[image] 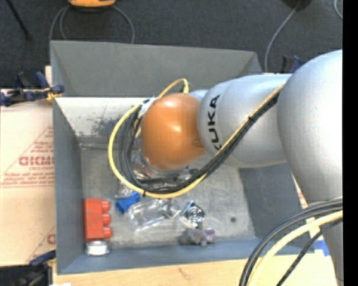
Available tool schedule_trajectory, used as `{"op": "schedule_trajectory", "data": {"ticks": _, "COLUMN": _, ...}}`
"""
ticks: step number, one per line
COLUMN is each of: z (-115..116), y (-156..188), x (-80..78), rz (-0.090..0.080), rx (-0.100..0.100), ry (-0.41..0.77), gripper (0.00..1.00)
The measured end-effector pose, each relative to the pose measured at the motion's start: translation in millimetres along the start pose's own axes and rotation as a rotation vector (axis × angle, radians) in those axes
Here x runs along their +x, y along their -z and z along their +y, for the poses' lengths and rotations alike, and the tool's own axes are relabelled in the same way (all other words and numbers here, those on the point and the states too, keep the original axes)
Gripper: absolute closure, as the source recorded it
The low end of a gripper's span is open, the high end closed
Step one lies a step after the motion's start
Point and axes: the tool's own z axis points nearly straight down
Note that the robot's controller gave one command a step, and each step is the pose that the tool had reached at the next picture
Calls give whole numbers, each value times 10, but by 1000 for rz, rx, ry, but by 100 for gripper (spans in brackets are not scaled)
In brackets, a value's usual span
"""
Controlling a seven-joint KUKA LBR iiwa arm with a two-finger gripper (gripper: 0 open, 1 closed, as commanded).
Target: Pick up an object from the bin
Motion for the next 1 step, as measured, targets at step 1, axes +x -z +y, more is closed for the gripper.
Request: {"op": "schedule_trajectory", "data": {"ticks": 1, "z": -11, "y": 1536, "x": -64, "rz": -23, "rx": 11, "ry": 44, "gripper": 100}}
